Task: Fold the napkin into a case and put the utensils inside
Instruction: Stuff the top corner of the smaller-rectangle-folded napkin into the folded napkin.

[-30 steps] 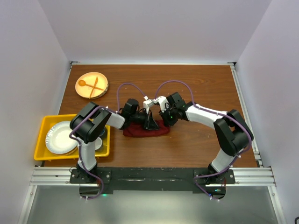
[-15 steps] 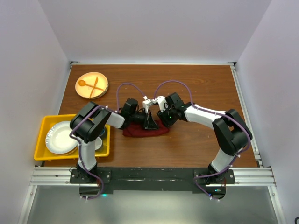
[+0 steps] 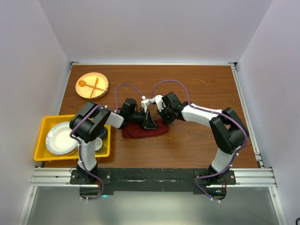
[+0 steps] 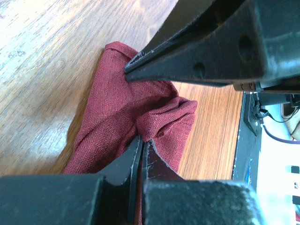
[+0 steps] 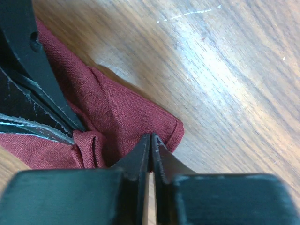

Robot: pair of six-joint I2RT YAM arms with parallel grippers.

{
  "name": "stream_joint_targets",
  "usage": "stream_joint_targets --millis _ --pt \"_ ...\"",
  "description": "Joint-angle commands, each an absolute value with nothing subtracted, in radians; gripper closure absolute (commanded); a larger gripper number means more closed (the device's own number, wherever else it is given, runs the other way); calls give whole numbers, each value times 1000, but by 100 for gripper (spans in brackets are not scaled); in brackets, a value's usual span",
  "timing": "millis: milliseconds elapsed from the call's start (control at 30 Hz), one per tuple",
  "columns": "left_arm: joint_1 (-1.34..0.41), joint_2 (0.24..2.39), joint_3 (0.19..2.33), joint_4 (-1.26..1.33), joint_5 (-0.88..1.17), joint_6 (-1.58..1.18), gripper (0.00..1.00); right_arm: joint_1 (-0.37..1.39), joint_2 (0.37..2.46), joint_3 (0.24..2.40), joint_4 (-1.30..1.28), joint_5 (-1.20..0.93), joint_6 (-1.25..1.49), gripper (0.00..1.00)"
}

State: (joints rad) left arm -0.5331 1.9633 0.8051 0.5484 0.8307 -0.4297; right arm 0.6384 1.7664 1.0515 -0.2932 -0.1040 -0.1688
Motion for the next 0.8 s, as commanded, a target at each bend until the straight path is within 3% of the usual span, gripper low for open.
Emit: stream_joint_targets --millis 0,600,633,767 --pt "-558 2011 810 437 718 -357 100 750 1824 1055 -339 -198 -307 100" --pt "-560 2014 802 430 713 -344 100 693 1643 1127 -336 -339 -198 100" --pt "-560 2016 801 431 713 -344 100 693 1647 1127 -337 -336 -213 89" --pt "-560 2016 802 433 715 -345 100 693 1686 1147 -344 -281 -227 75"
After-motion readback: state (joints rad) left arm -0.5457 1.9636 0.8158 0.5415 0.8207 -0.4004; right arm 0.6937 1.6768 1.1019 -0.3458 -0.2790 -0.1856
